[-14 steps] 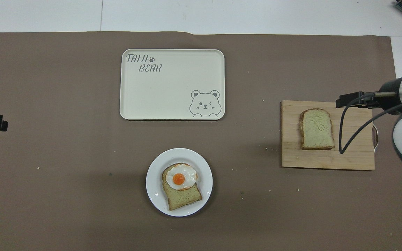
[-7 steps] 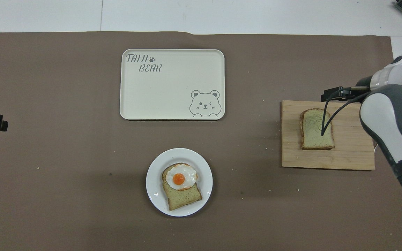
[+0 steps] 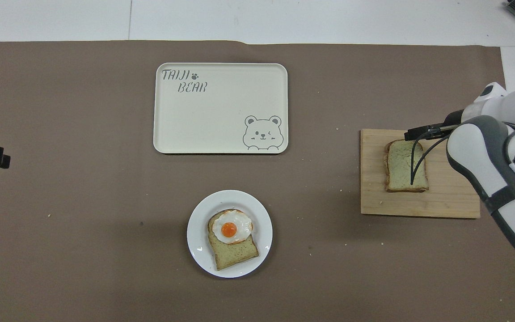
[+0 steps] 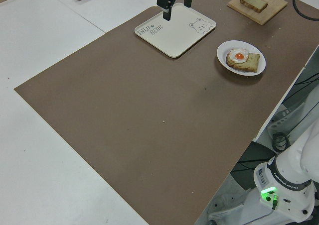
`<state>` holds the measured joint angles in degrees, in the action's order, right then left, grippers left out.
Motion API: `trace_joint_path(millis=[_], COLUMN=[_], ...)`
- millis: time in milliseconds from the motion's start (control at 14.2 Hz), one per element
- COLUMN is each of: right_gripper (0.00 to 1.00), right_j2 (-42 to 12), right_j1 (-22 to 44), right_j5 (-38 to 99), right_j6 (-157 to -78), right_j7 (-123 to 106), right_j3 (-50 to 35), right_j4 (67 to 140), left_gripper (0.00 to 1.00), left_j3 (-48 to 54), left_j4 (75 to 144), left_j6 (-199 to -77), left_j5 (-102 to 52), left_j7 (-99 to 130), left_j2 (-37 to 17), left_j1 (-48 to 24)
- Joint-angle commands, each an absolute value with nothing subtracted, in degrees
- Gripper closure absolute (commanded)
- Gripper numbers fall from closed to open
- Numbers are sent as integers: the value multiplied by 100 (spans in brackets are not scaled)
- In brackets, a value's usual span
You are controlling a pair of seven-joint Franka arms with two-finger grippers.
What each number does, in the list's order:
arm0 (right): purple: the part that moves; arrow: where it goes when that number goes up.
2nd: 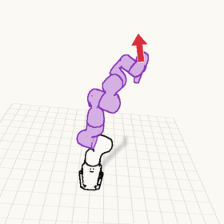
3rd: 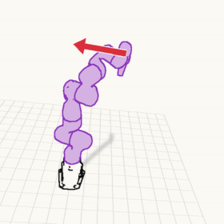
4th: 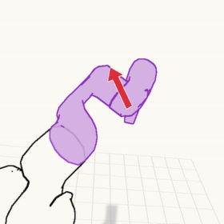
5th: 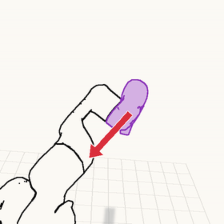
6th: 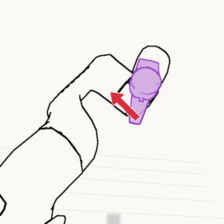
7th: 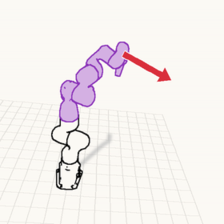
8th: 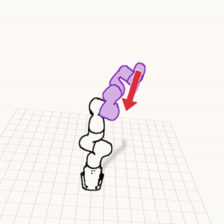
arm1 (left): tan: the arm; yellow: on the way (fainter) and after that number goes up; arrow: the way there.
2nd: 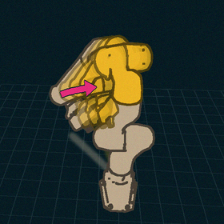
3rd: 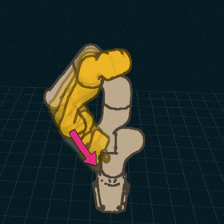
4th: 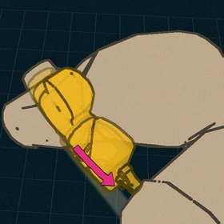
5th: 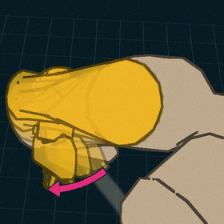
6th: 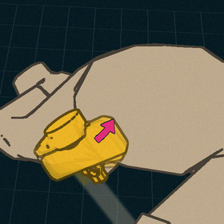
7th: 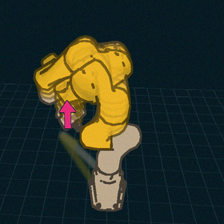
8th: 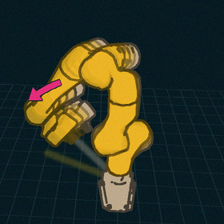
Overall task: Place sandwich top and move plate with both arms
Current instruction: 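Reach the right gripper over the bread slice and grasp it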
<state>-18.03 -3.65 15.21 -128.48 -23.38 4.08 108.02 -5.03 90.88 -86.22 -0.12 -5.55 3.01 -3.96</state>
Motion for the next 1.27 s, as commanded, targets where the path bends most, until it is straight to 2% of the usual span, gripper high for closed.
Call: trace_joint_path(millis=[0, 422, 492, 563, 703, 774, 844, 1196], right_gripper=[0, 0, 7, 21, 61, 83, 100, 100], right_j2=[-1889, -1872, -1872, -1881, -1881, -1881, -1881, -1925], right_j1=[-475, -466, -475, -475, -475, -475, -466, -466], right_j5=[1714, 1714, 1714, 1714, 1714, 1714, 1723, 1723], right_j6=[-13104, -13192, -13201, -13201, -13201, -13201, -13201, -13201], right_j7=[-2646, -2654, -2707, -2768, -2804, -2795, -2734, -2707], right_j3=[360, 360, 360, 360, 360, 360, 360, 360], right_j4=[11012, 11232, 11276, 11285, 11294, 11294, 11285, 11285], left_gripper=[0, 0, 0, 0, 0, 0, 0, 0], left_j3=[-448, -448, -448, -448, -448, -448, -448, -448], left_j4=[9123, 9123, 9123, 9123, 9123, 9123, 9123, 9123], left_j6=[-8543, -8543, -8543, -8543, -8543, -8543, -8543, -8543], left_j5=[35, 35, 35, 35, 35, 35, 35, 35], left_j7=[-501, -501, -501, -501, -501, -501, -501, -501], left_j2=[396, 396, 396, 396, 396, 396, 396, 396], left_j1=[-334, -334, -334, -334, -334, -334, -334, -334])
